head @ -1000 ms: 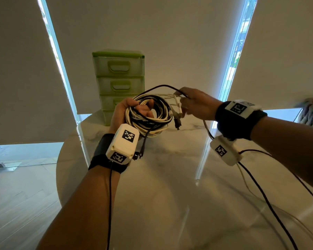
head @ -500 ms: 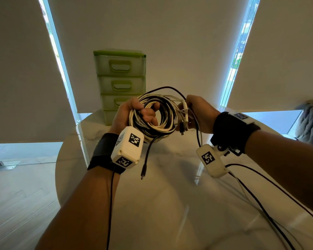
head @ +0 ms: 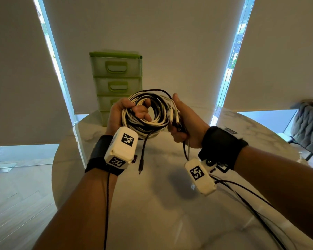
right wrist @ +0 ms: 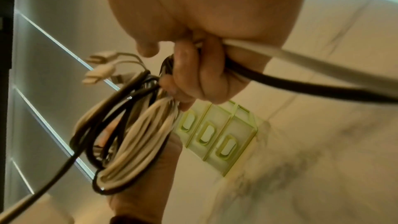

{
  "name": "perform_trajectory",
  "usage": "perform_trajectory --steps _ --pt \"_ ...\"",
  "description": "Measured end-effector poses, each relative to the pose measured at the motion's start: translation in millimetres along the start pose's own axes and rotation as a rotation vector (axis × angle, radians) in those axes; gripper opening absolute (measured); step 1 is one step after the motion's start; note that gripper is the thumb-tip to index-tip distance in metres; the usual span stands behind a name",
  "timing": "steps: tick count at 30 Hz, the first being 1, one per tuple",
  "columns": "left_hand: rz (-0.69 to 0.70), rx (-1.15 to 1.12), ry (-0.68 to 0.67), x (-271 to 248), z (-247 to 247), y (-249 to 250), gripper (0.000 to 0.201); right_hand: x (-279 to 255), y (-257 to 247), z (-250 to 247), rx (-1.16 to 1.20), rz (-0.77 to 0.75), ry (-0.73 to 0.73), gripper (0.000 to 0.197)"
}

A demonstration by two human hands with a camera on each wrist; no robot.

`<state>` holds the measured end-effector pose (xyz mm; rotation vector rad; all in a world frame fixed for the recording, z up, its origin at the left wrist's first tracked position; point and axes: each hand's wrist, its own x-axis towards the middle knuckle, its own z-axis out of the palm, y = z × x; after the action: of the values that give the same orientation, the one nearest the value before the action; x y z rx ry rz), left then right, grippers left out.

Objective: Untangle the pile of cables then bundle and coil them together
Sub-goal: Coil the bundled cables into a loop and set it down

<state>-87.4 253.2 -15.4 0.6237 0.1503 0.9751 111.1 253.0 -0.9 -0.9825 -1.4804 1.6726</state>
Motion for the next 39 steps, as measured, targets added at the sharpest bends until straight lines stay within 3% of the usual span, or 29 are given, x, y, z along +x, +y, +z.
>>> perform_trajectory --steps 8,11,14,19,24,26,30,34,36,39 --pt "0.183 -0.029 0.053 3 7 -6 0.037 -6 6 15 0.307 0.009 0.114 0.036" --pt "0.248 -0.043 0.058 4 6 -6 0.043 -9 3 22 0.346 -0.014 0.16 0.035" --pt "0.321 0.002 0.1 6 14 -12 0.034 -10 2 26 0.29 -0.041 0.219 0.039" --pt "0.486 -0.012 0.311 9 18 -10 0.025 -15 16 32 0.05 0.031 0.264 0.054" --pt "0.615 0.023 0.475 14 10 -6 0.015 -37 24 46 -0.501 0.185 0.043 0.047" --pt "0.622 0.084 0.505 15 7 -4 0.017 -46 17 50 -0.834 0.125 -0.027 0.037" --pt "0.643 0.307 0.558 19 9 -9 0.019 -55 -13 46 -1.096 0.011 -0.055 0.028" --pt "0.603 0.471 0.625 24 0 -11 0.019 -62 -42 45 -1.446 -0.217 0.039 0.015" --pt "0.595 0.463 0.614 24 -2 -10 0.018 -62 -47 41 -1.486 -0.271 0.066 0.015" --pt "0.622 0.385 0.583 22 -1 -7 0.017 -60 -42 32 -1.265 -0.097 -0.014 0.01"
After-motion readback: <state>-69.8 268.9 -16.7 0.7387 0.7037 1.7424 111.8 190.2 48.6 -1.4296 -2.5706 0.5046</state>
